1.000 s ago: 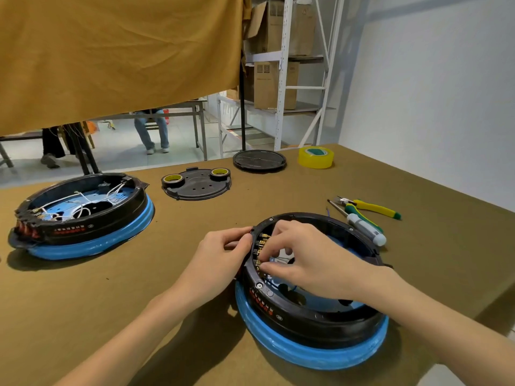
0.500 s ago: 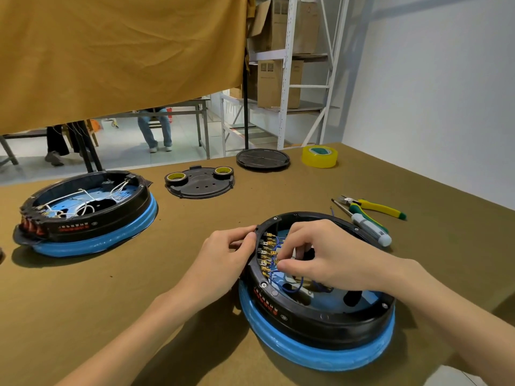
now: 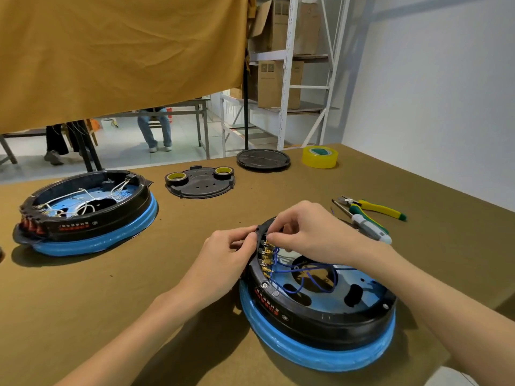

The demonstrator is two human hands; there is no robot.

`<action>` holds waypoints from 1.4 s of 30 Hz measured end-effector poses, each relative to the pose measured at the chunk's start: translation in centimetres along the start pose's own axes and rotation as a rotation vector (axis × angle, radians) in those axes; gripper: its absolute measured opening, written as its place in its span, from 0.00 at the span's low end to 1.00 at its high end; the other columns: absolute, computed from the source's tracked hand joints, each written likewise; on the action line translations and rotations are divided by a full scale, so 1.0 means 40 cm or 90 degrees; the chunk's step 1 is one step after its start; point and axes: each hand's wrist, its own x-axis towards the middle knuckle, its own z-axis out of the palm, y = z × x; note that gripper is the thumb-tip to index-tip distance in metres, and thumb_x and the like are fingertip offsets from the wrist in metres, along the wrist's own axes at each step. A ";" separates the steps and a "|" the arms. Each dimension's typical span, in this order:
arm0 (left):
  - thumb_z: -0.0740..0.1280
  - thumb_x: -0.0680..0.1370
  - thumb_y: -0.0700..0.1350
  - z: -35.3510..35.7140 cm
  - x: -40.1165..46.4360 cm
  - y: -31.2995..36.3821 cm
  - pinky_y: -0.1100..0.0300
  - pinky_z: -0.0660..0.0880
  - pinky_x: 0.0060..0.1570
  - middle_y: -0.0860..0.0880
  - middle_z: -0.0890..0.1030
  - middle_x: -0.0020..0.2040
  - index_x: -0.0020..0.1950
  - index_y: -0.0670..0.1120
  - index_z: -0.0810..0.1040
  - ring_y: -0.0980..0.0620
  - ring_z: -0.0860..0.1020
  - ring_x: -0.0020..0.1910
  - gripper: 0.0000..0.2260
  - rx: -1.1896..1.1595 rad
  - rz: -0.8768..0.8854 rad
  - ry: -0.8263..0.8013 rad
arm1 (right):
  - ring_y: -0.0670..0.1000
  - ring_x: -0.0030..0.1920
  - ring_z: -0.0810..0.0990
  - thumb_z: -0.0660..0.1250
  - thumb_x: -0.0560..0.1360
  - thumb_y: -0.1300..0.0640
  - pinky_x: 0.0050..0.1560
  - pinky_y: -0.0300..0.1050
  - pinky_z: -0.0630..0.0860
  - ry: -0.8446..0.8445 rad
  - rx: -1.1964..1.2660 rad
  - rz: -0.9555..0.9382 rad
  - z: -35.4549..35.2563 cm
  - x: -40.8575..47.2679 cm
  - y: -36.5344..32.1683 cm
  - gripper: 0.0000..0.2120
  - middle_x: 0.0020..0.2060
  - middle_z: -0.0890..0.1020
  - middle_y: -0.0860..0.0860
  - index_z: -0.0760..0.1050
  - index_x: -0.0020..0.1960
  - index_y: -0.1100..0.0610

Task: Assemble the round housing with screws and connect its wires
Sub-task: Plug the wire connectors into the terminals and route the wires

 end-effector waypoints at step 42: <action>0.55 0.86 0.58 -0.021 -0.015 0.064 0.63 0.78 0.34 0.52 0.86 0.47 0.58 0.52 0.82 0.59 0.80 0.34 0.18 0.456 -0.045 -0.086 | 0.40 0.36 0.81 0.72 0.79 0.53 0.37 0.33 0.75 -0.011 -0.076 -0.010 0.026 0.002 -0.013 0.07 0.36 0.84 0.43 0.87 0.46 0.51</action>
